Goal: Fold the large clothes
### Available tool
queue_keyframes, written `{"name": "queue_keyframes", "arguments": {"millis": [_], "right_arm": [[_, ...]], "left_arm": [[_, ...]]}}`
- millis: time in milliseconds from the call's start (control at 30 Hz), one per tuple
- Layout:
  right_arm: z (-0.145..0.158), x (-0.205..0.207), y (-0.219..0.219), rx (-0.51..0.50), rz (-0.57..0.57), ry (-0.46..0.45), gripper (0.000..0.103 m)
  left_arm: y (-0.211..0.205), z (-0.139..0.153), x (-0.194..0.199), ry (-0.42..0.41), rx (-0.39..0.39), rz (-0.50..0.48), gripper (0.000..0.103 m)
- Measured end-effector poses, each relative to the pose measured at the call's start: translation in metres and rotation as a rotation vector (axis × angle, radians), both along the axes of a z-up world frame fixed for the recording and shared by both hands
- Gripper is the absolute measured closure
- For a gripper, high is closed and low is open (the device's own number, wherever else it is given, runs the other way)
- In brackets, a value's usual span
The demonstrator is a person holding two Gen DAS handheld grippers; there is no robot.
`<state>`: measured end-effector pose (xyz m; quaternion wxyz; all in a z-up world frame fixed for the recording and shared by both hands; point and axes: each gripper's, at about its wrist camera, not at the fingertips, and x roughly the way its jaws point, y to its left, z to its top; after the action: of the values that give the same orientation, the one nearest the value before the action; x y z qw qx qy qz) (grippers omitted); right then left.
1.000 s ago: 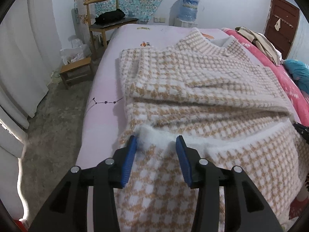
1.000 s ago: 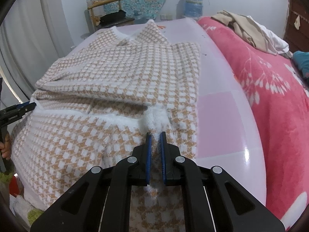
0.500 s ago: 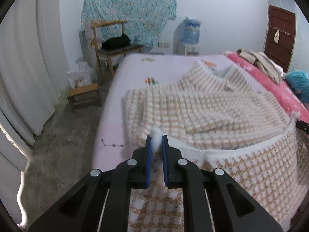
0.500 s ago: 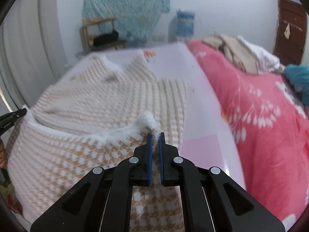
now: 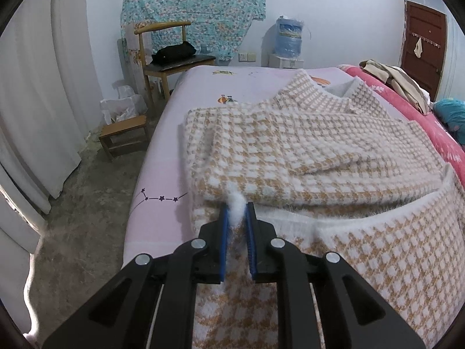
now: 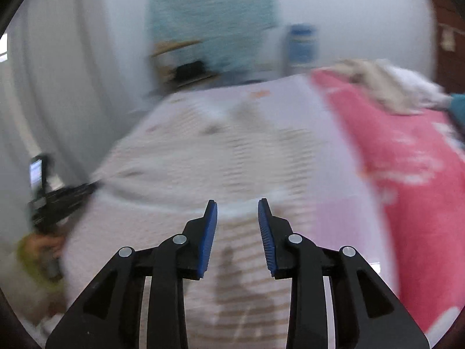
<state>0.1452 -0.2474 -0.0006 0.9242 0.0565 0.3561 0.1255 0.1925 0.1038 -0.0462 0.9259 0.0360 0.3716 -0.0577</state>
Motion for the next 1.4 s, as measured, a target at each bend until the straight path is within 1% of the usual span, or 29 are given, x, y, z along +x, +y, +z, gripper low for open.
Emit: {"name": "queue_keyframes", "arguments": {"millis": [33, 100, 133, 200, 233, 300, 333, 400, 433, 467, 500, 567, 633, 667, 700, 767, 800, 833, 867, 900, 967, 1067, 1100, 1167, 1200, 1233, 1267, 1333, 1400], "right_arm": [[-0.007, 0.003, 0.020, -0.008, 0.072, 0.027, 0.076], [-0.023, 0.010, 0.052, -0.068, 0.158, 0.071, 0.078], [-0.033, 0.015, 0.064, -0.091, 0.181, 0.099, 0.080], [-0.055, 0.030, 0.077, -0.111, 0.179, 0.152, 0.081], [-0.057, 0.034, 0.076, -0.100, 0.174, 0.146, 0.082], [-0.056, 0.041, 0.071, -0.065, 0.162, 0.178, 0.083], [-0.056, 0.042, 0.070, -0.061, 0.155, 0.191, 0.084], [-0.054, 0.040, 0.068, -0.083, 0.148, 0.187, 0.084], [-0.050, 0.041, 0.068, -0.093, 0.142, 0.181, 0.083], [-0.043, 0.035, 0.069, -0.095, 0.144, 0.166, 0.083], [-0.034, 0.022, 0.073, -0.087, 0.163, 0.138, 0.083], [-0.019, -0.002, 0.078, -0.085, 0.216, 0.081, 0.083], [-0.011, -0.029, 0.087, -0.102, 0.275, 0.041, 0.083], [-0.013, -0.042, 0.091, -0.100, 0.310, 0.048, 0.083], [-0.018, -0.051, 0.096, -0.106, 0.324, 0.060, 0.083], [-0.035, -0.059, 0.103, -0.147, 0.326, 0.101, 0.084], [-0.050, -0.060, 0.107, -0.189, 0.304, 0.120, 0.084], [-0.058, -0.061, 0.108, -0.201, 0.294, 0.110, 0.084], [-0.060, -0.061, 0.108, -0.191, 0.287, 0.097, 0.084], [-0.059, -0.059, 0.105, -0.168, 0.277, 0.105, 0.085], [-0.054, -0.062, 0.104, -0.164, 0.264, 0.114, 0.087], [-0.041, -0.075, 0.101, -0.214, 0.252, 0.078, 0.087], [-0.039, -0.081, 0.097, -0.223, 0.241, 0.066, 0.087], [-0.046, -0.081, 0.088, -0.208, 0.219, 0.093, 0.087], [-0.056, -0.079, 0.084, -0.173, 0.211, 0.104, 0.087], [-0.058, -0.079, 0.083, -0.160, 0.207, 0.093, 0.087], [-0.057, -0.078, 0.083, -0.162, 0.207, 0.090, 0.087], [-0.048, -0.078, 0.080, -0.168, 0.209, 0.098, 0.087], [-0.038, -0.085, 0.067, -0.173, 0.175, 0.072, 0.087]], "left_arm": [[0.000, 0.000, 0.000, -0.001, -0.004, 0.001, 0.090], [0.002, 0.000, 0.001, 0.002, -0.017, 0.000, 0.090], [0.005, 0.001, 0.001, 0.004, -0.033, -0.001, 0.090], [0.012, 0.006, -0.003, -0.012, -0.076, -0.002, 0.089], [0.017, 0.013, -0.008, -0.034, -0.099, 0.000, 0.088], [0.024, 0.031, -0.024, -0.100, -0.151, -0.004, 0.088], [0.024, 0.043, -0.036, -0.142, -0.169, -0.018, 0.088], [0.017, 0.061, -0.058, -0.180, -0.208, -0.085, 0.087], [0.013, 0.066, -0.064, -0.175, -0.229, -0.114, 0.087], [0.004, 0.069, -0.076, -0.147, -0.277, -0.183, 0.087], [-0.003, 0.069, -0.083, -0.122, -0.302, -0.228, 0.087], [-0.025, 0.063, -0.106, -0.040, -0.345, -0.347, 0.087], [-0.043, 0.052, -0.123, 0.025, -0.349, -0.424, 0.087], [-0.052, 0.045, -0.132, 0.051, -0.335, -0.452, 0.087], [-0.063, 0.036, -0.140, 0.075, -0.299, -0.471, 0.087], [-0.075, 0.017, -0.144, 0.109, -0.211, -0.446, 0.087], [-0.078, 0.010, -0.144, 0.115, -0.188, -0.439, 0.086], [-0.078, 0.002, -0.141, 0.117, -0.180, -0.426, 0.084], [-0.074, -0.002, -0.137, 0.122, -0.212, -0.410, 0.084], [-0.072, -0.002, -0.133, 0.124, -0.231, -0.403, 0.084], [-0.070, 0.001, -0.131, 0.123, -0.223, -0.403, 0.084], [-0.059, 0.015, -0.139, 0.073, -0.191, -0.391, 0.085], [-0.051, 0.016, -0.141, 0.062, -0.164, -0.361, 0.085], [-0.038, 0.000, -0.134, 0.105, -0.132, -0.296, 0.085], [-0.034, -0.007, -0.130, 0.130, -0.158, -0.290, 0.085], [-0.030, -0.010, -0.129, 0.131, -0.201, -0.284, 0.085], [-0.027, -0.009, -0.127, 0.134, -0.219, -0.281, 0.085], [-0.025, 0.002, -0.130, 0.128, -0.216, -0.277, 0.085], [-0.008, 0.015, -0.135, 0.080, -0.213, -0.245, 0.085]]}}
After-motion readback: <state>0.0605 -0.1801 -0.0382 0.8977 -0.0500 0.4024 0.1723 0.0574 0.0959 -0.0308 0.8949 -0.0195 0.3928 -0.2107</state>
